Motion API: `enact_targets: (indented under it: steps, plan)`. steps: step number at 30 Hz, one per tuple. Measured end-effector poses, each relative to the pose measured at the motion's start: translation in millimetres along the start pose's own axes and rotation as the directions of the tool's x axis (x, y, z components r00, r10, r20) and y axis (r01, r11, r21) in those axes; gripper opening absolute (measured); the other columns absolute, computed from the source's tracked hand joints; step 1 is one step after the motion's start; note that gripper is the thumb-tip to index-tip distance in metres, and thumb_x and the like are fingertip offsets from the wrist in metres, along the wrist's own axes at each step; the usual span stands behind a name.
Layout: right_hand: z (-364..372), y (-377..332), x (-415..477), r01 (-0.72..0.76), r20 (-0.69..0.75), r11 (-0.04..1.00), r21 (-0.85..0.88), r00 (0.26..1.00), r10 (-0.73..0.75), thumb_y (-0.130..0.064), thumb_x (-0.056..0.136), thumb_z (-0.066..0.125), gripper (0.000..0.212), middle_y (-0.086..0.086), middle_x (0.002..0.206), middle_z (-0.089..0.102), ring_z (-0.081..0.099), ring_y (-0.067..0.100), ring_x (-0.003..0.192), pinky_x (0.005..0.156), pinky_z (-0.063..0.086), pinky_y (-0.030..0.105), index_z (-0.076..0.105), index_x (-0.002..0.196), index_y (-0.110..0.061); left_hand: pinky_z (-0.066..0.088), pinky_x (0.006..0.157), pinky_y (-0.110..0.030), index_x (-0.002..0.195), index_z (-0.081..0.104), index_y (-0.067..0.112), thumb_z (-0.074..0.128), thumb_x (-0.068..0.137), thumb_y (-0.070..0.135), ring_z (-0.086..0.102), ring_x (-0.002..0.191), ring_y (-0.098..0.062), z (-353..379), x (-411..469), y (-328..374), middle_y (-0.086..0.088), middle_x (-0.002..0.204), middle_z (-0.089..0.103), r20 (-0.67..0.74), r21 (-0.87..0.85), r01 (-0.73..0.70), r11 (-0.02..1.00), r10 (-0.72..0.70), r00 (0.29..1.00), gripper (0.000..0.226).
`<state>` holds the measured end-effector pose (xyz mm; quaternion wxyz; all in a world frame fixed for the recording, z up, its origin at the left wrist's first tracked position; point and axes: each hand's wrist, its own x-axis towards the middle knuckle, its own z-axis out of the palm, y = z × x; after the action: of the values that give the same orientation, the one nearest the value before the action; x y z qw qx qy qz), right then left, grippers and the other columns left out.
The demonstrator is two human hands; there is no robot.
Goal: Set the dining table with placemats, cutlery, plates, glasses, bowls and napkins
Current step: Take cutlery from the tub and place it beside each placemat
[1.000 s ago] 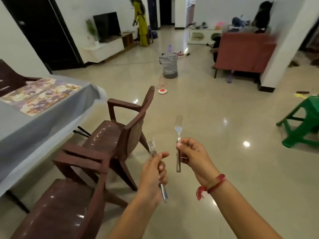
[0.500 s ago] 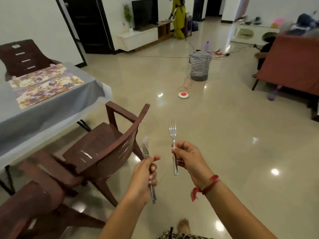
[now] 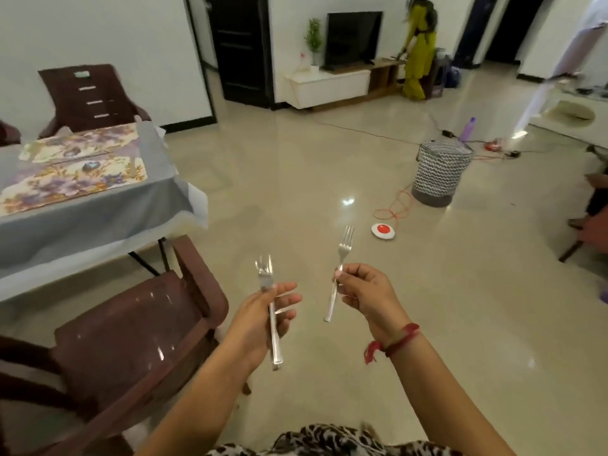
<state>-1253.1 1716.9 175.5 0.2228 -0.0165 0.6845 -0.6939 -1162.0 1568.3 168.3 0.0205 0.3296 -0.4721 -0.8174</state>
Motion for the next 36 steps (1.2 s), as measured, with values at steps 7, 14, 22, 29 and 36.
enact_targets:
  steps: [7,14,22,29,36]
  plan:
    - [16.0,-56.4,182.9,-0.001,0.366,0.974,-0.226,0.926,0.086,-0.005,0.084,0.067,0.005,0.002,0.076,0.062,0.052,0.008,0.061,0.059,0.043,0.018,0.066,0.084,-0.009,0.047,0.043,-0.015,0.106,0.063,0.004,0.039,0.102,0.018,0.063,0.051,-0.009,36.4,96.7,69.5,-0.008,0.087,0.070,-0.306,-0.208,-0.159,0.965,0.090,0.948,0.028]
    - [136.8,-66.2,310.7,0.015,0.694,0.949,-0.316,0.686,0.220,-0.009,0.082,0.072,0.015,0.001,0.077,0.062,0.054,0.003,0.055,0.057,0.042,0.017,0.064,0.094,-0.008,0.058,0.062,-0.025,0.110,0.064,0.007,0.042,0.102,0.023,0.070,0.081,-0.023,2.8,188.2,112.6,-0.010,0.099,0.074,-0.575,-0.273,-0.292,0.916,0.088,0.814,0.029]
    - [261.4,-114.4,444.3,0.111,0.821,0.919,-0.378,0.499,0.277,-0.006,0.078,0.074,0.018,-0.001,0.068,0.061,0.054,0.005,0.054,0.056,0.043,0.019,0.060,0.083,-0.016,0.057,0.057,-0.025,0.114,0.062,0.005,0.038,0.102,0.021,0.070,0.071,-0.022,-44.5,300.3,208.9,-0.010,0.095,0.072,-0.715,-0.334,-0.390,0.858,0.039,0.698,0.032]
    - [382.1,-140.9,523.9,0.121,0.891,0.928,-0.353,0.345,0.294,-0.012,0.084,0.071,0.009,0.007,0.080,0.063,0.056,0.007,0.059,0.055,0.045,0.018,0.062,0.087,-0.011,0.056,0.053,-0.022,0.114,0.063,0.004,0.036,0.103,0.022,0.069,0.064,-0.017,-94.7,367.6,283.8,-0.011,0.096,0.073,-0.815,-0.300,-0.491,0.818,0.047,0.577,0.034]
    - [510.9,-146.9,618.4,0.100,0.910,0.920,-0.378,0.222,0.350,-0.007,0.088,0.064,0.010,0.004,0.076,0.066,0.057,0.004,0.052,0.055,0.042,0.021,0.061,0.080,-0.013,0.055,0.051,-0.022,0.112,0.063,0.005,0.037,0.103,0.021,0.071,0.063,-0.016,-158.2,454.0,353.2,-0.010,0.097,0.072,-0.922,-0.291,-0.586,0.756,-0.057,0.384,0.032]
